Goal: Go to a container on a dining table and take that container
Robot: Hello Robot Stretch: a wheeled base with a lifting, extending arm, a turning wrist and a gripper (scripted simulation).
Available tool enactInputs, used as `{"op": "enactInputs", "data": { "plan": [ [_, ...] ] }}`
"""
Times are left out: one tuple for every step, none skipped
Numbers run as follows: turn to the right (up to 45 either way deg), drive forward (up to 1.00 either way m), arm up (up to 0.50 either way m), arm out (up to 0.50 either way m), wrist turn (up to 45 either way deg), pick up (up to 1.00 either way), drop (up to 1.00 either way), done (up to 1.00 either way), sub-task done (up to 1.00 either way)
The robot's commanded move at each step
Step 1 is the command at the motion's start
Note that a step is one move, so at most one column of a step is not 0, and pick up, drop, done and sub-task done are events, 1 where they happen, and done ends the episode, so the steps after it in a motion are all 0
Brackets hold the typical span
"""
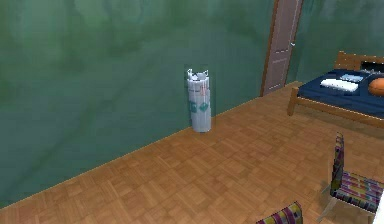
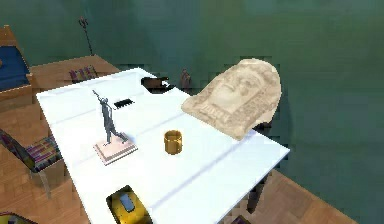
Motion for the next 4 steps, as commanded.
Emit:
{"op": "enactInputs", "data": {
  "plan": [
    [0.0, 0.0, 0.5, 0.0, 0.0, 0.0, 0.0, 0.0, 0.0],
    [0.0, 0.0, 0.26, 0.0, 0.0, 0.0, 0.0, 0.0, 0.0],
    [0.0, 0.0, 0.0, 0.5, 0.0, 0.0, 0.0, 0.0, 0.0],
    [0.0, 0.0, 0.0, 0.0, 45.0, 0.0, 0.0, 0.0, 0.0]
  ]
}}
